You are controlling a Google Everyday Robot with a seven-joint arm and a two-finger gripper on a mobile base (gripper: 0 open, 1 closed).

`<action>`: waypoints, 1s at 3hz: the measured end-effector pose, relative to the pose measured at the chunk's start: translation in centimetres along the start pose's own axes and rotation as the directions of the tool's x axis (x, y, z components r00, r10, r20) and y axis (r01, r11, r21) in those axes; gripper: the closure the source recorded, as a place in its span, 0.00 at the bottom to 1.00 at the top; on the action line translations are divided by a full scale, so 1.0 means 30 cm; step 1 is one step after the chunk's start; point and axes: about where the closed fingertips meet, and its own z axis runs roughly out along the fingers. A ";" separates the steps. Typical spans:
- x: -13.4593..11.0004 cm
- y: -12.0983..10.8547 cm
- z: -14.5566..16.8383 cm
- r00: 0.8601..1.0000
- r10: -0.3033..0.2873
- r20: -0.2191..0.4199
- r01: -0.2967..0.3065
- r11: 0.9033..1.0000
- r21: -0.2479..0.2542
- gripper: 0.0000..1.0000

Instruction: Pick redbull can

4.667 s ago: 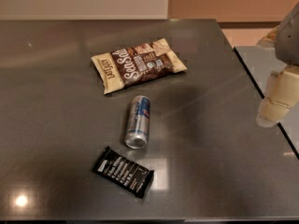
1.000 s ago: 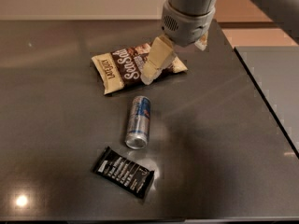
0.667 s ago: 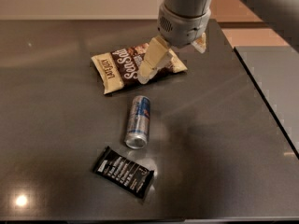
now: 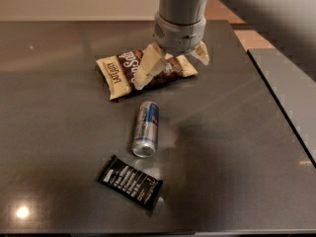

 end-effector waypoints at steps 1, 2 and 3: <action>-0.011 0.038 0.057 0.997 0.064 -0.044 -0.064 0.998 0.000 0.00; -0.011 0.081 0.099 0.989 0.126 -0.076 -0.126 0.992 0.012 0.00; 0.004 0.124 0.134 0.978 0.183 -0.100 -0.181 0.983 0.027 0.00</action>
Offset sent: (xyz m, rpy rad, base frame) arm -0.0230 0.0299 -0.0464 -0.0845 0.1548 -0.2198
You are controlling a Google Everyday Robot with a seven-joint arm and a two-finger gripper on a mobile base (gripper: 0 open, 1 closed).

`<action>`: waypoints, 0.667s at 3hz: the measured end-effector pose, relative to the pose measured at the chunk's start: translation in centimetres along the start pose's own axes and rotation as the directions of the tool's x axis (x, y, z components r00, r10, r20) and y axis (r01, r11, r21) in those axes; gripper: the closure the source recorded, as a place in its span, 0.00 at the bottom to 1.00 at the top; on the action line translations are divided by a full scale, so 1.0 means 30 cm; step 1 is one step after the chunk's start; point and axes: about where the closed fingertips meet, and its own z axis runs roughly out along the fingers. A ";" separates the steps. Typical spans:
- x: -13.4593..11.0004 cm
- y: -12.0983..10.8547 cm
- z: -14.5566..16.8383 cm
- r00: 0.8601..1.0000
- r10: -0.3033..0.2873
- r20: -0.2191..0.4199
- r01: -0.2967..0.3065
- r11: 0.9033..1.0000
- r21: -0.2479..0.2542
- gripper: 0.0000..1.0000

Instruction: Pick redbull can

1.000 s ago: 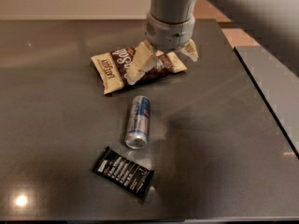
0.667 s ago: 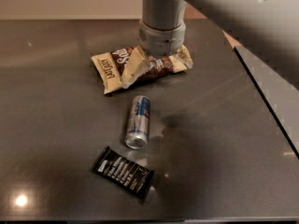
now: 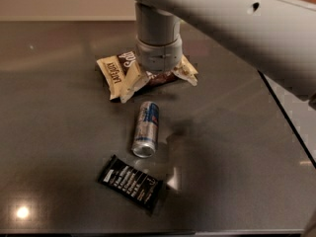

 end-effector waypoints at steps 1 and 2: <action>0.029 0.048 0.025 0.999 0.042 -0.015 -0.041 0.999 0.010 0.00; 0.067 0.091 0.049 0.997 0.076 -0.025 -0.076 0.997 0.026 0.00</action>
Offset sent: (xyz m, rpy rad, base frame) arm -0.0536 0.0227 -0.0267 -0.0826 0.0589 -0.1260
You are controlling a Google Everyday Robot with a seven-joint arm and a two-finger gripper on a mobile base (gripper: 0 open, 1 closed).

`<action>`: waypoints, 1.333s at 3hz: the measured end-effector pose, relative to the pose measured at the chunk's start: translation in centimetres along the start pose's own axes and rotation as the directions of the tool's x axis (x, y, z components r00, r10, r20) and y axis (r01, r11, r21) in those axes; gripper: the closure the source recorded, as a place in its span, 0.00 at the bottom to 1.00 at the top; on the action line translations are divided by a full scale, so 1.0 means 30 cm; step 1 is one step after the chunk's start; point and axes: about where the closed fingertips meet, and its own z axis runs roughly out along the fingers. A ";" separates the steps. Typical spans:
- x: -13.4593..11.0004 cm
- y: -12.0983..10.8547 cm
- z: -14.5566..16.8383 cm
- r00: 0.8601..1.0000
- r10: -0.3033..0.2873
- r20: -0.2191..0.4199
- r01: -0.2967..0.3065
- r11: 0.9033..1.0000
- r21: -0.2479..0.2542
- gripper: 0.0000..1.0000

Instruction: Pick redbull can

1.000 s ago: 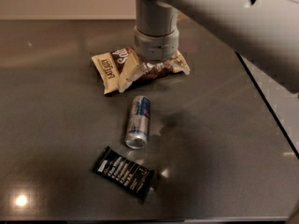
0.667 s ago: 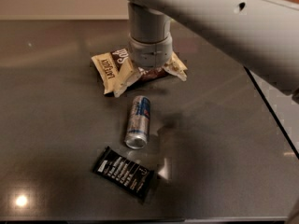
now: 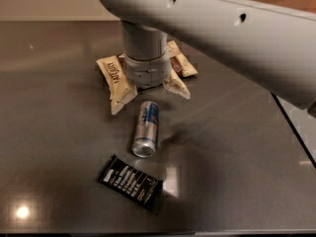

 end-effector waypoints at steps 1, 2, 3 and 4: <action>0.028 0.026 0.030 1.000 0.024 -0.017 -0.024 1.000 0.001 0.00; 0.050 0.037 0.060 0.998 0.045 -0.037 -0.046 0.999 -0.004 0.16; 0.066 0.041 0.078 0.997 0.061 -0.050 -0.062 0.998 -0.011 0.39; 0.073 0.037 0.075 0.996 0.072 -0.049 -0.073 0.997 -0.018 0.62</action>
Offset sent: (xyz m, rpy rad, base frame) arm -0.0307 0.0020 -0.0297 -0.0252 0.0864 -0.0774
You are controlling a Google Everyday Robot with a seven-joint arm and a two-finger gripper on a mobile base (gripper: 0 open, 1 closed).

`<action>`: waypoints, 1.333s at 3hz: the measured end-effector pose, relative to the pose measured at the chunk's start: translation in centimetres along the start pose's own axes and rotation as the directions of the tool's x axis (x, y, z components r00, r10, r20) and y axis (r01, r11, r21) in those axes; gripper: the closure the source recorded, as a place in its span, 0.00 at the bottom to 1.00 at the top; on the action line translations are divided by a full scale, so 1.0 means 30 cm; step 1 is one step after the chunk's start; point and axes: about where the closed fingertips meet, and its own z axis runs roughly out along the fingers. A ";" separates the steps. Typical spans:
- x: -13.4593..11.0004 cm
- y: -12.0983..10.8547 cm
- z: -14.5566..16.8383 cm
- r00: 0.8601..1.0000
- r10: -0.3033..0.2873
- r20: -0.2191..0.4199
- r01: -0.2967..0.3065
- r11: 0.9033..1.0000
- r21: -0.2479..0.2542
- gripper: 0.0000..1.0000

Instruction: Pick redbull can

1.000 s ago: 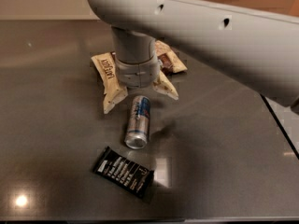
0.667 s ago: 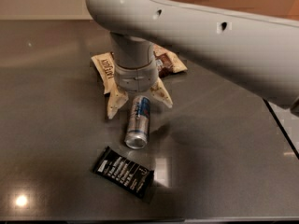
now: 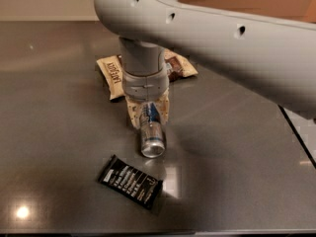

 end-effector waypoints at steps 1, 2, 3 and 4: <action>-0.001 -0.023 -0.046 1.000 0.006 0.029 -0.006 1.000 -0.010 0.85; -0.007 -0.075 -0.125 0.997 0.006 0.081 -0.004 0.999 -0.034 1.00; -0.009 -0.127 -0.199 0.992 -0.009 0.124 0.016 0.998 -0.060 1.00; -0.022 -0.163 -0.326 0.978 -0.071 0.194 0.091 0.991 -0.096 1.00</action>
Offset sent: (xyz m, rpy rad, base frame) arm 0.0070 -0.0445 0.0710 0.0709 -0.1167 0.0020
